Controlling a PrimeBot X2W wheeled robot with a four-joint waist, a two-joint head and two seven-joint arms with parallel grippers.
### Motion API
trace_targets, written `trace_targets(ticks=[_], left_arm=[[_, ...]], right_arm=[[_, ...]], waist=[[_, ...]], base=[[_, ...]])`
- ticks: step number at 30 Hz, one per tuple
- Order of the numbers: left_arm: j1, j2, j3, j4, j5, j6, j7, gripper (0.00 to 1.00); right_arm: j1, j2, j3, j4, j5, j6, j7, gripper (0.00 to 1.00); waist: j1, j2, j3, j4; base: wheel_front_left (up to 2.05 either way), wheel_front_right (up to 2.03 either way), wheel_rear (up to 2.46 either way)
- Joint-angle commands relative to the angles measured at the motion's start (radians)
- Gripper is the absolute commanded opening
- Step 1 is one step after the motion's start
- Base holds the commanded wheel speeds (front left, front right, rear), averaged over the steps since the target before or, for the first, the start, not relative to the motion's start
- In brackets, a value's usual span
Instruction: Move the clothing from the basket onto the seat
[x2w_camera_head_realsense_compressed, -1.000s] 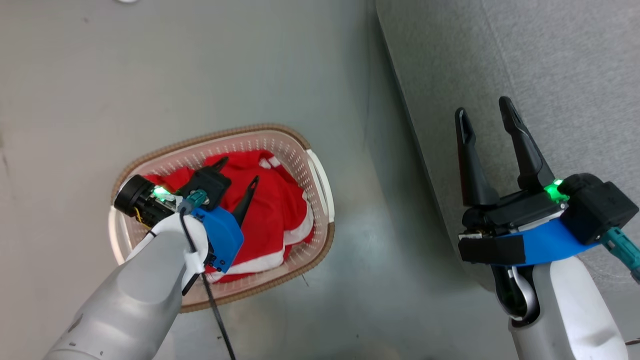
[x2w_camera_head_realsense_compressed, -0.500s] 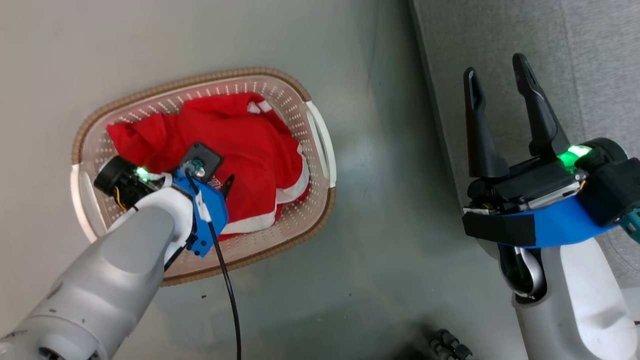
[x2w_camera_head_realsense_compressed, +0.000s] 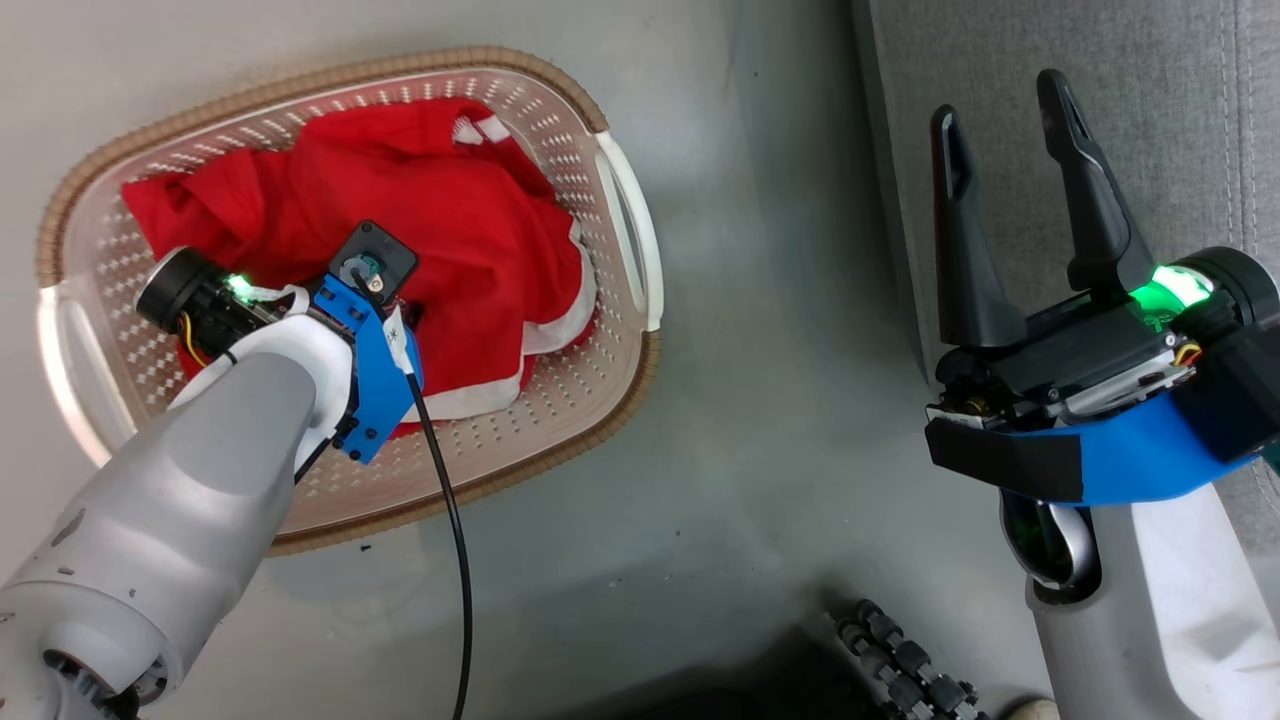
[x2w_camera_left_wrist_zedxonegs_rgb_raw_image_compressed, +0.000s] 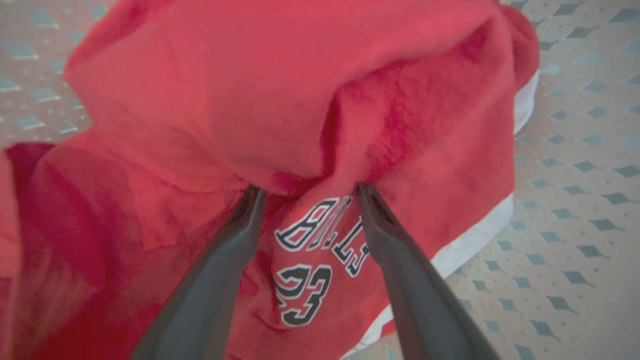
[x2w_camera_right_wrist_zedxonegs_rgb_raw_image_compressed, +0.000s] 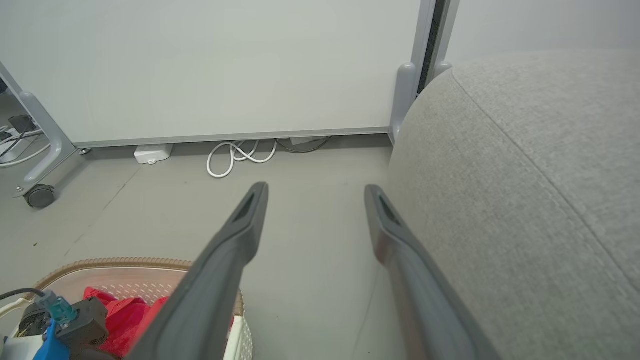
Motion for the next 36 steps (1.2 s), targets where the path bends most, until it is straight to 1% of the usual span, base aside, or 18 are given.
trace_targets(ticks=[1,7,11,12,13,14,20,21,25,29,36], left_arm=[[-0.019,0.005,-0.003,0.0,0.007,-0.002,0.004,1.0],[-0.039,-0.002,-0.006,-0.013,0.013,-0.002,0.004,1.0],[-0.028,-0.001,-0.007,-0.026,0.052,-0.002,0.041,1.0],[-0.024,0.001,-0.007,-0.029,0.056,-0.002,0.049,0.35],[-0.023,0.001,-0.007,-0.033,0.06,-0.002,0.052,0.1],[-0.022,0.001,-0.007,-0.038,0.063,-0.002,0.054,0.0],[-0.011,-0.005,-0.007,-0.067,0.056,-0.002,0.032,0.0],[-0.011,-0.009,-0.007,-0.073,0.041,-0.002,0.02,0.0],[-0.013,-0.03,-0.007,-0.094,0.024,-0.002,-0.041,0.0],[-0.003,-0.063,-0.007,-0.106,0.008,-0.002,-0.103,0.0],[0.022,-0.096,-0.007,-0.093,-0.06,-0.002,-0.245,0.0]], right_arm=[[-0.018,-0.001,0.003,-0.009,0.005,0.0,-0.006,1.0],[-0.008,-0.001,-0.001,-0.023,0.015,0.0,-0.006,1.0],[-0.004,-0.001,0.0,-0.025,0.016,0.0,-0.006,1.0],[-0.004,-0.001,0.0,-0.026,0.016,0.0,-0.006,1.0],[-0.005,-0.001,-0.001,-0.027,0.017,0.0,-0.006,1.0],[-0.007,-0.001,-0.003,-0.028,0.017,0.0,-0.006,1.0],[-0.013,-0.001,-0.004,-0.021,0.008,0.0,-0.006,1.0],[-0.014,-0.001,-0.005,-0.019,0.007,0.0,-0.006,1.0],[-0.014,-0.001,-0.015,-0.007,-0.009,0.0,-0.005,1.0],[-0.01,-0.001,-0.027,0.016,-0.036,0.0,-0.005,1.0],[0.012,-0.002,-0.023,0.058,-0.06,0.0,-0.006,1.0]], waist=[[-0.0001,0.0,0.019,-0.014],[-0.0001,0.0,0.049,-0.032],[-0.0001,0.0,0.058,-0.039],[-0.0001,0.0,0.059,-0.04],[-0.0001,0.0,0.06,-0.04],[-0.0001,0.0,0.06,-0.04],[-0.0001,0.0,0.042,-0.025],[-0.0001,0.0,0.037,-0.021],[-0.0001,0.0,0.004,0.005],[-0.0001,0.0,-0.046,0.046],[-0.0001,0.0,-0.17,0.108]], base=[[0.0,0.0,0.0],[0.0,0.0,0.0],[0.0,0.0,0.0],[0.0,0.0,0.0],[0.0,0.0,0.0],[0.0,0.0,0.0],[0.0,0.0,0.0],[0.0,0.0,0.0],[0.0,0.0,0.0],[0.0,0.0,0.0],[0.0,0.0,0.0]])
